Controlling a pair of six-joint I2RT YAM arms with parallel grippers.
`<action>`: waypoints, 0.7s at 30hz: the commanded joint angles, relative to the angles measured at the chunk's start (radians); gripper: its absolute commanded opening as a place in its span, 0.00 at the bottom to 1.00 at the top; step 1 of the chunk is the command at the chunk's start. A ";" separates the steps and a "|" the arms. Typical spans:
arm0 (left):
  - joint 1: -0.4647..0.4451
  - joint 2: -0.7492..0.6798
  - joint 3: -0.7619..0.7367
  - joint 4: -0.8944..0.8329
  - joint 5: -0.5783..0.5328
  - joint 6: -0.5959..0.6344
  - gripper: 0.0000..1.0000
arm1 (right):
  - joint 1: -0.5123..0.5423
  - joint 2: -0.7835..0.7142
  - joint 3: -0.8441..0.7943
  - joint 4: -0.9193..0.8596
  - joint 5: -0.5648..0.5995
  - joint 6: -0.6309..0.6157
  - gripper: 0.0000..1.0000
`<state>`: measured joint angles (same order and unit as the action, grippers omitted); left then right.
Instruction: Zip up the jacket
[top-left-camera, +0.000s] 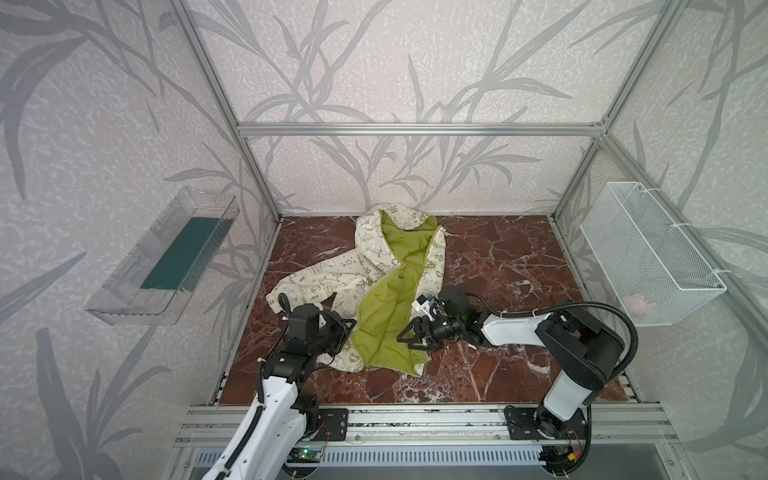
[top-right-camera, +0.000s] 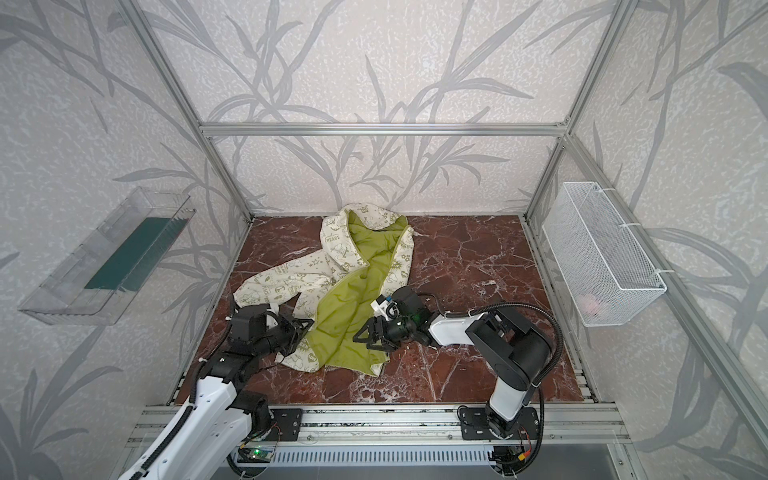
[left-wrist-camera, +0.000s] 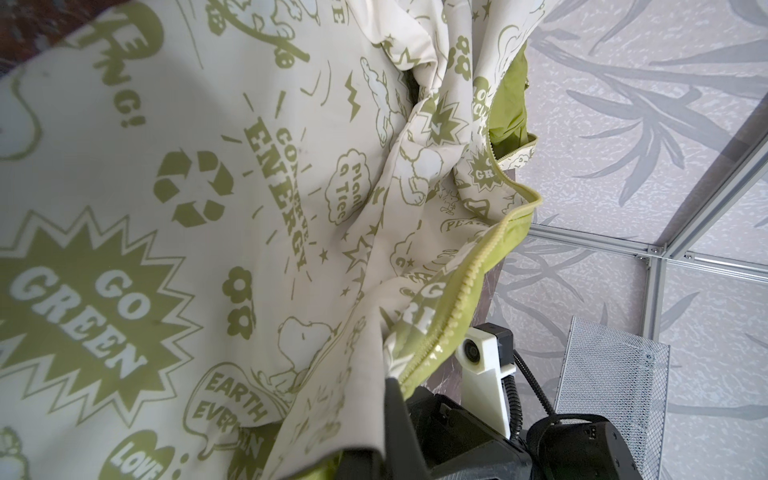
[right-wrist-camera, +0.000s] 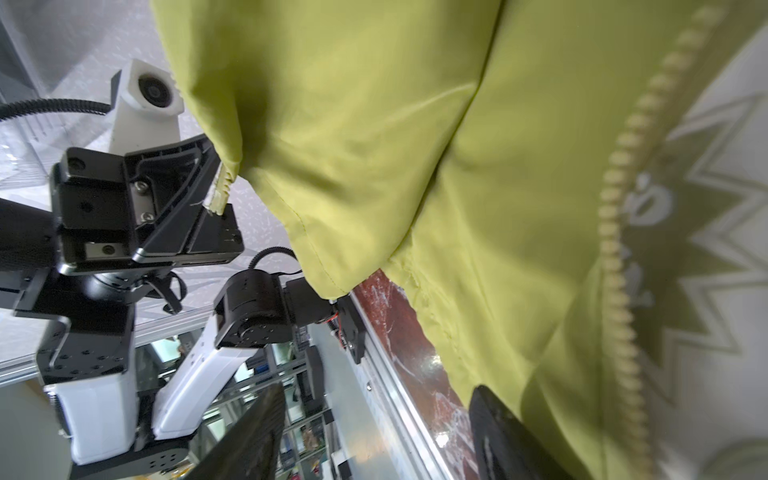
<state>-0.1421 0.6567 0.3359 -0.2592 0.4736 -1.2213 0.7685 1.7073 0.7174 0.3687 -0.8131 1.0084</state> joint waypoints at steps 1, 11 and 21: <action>-0.003 -0.011 0.005 -0.017 -0.005 0.017 0.00 | -0.003 -0.081 0.056 -0.226 0.071 -0.159 0.71; -0.001 -0.008 0.005 -0.018 -0.004 0.019 0.00 | -0.046 -0.055 0.096 -0.346 0.112 -0.267 0.72; -0.001 -0.013 0.003 -0.028 -0.007 0.022 0.00 | -0.052 -0.017 0.092 -0.346 0.117 -0.282 0.73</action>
<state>-0.1421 0.6529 0.3359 -0.2703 0.4732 -1.2102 0.7204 1.6650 0.7925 0.0349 -0.6910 0.7460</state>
